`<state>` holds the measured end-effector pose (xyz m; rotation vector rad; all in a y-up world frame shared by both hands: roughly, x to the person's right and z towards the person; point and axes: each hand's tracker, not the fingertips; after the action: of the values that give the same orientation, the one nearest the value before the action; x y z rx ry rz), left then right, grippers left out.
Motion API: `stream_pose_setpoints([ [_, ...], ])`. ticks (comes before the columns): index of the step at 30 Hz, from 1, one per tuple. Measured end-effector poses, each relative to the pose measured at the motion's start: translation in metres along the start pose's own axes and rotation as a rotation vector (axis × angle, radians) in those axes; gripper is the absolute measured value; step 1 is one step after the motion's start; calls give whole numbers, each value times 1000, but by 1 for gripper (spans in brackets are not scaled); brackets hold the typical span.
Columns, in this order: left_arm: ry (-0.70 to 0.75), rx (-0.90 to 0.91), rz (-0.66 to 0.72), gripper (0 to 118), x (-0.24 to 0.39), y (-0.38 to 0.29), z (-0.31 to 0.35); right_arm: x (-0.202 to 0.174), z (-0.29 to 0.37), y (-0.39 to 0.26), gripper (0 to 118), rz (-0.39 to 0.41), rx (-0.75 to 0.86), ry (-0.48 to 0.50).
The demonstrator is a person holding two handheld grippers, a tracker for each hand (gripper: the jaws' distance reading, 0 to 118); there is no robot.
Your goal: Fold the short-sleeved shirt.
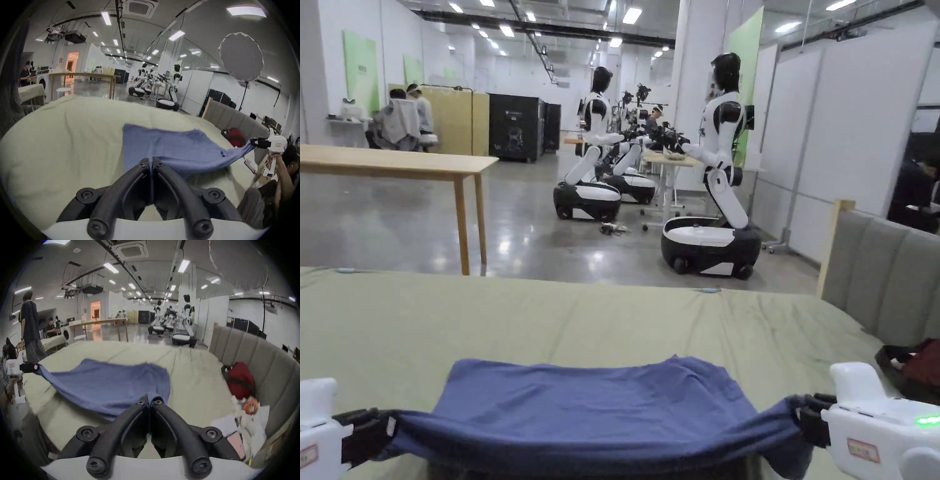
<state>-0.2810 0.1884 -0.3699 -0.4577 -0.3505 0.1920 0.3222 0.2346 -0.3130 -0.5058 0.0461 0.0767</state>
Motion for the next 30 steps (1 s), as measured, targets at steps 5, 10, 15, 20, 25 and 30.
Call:
stream_pose_setpoints([
  [5, 3, -90, 33, 1, -12, -54, 18, -4, 13, -64, 2, 28, -151, 24],
  [10, 8, -128, 60, 1, -18, -81, 25, -8, 4, -106, 2, 34, -297, 49],
  [15, 26, -205, 26, 1, -22, -98, 19, -11, -8, -122, 2, 84, -360, 47],
  [20, 43, -238, -5, 1, -20, -105, 11, -5, -18, -126, 4, 52, -390, 54],
  [25, 63, -186, 20, 105, -13, -100, 22, -1, -8, -132, 118, 24, -363, 72],
  [30, 46, -64, -9, 117, -1, -79, 68, -2, 70, -115, 112, -50, -111, 109],
])
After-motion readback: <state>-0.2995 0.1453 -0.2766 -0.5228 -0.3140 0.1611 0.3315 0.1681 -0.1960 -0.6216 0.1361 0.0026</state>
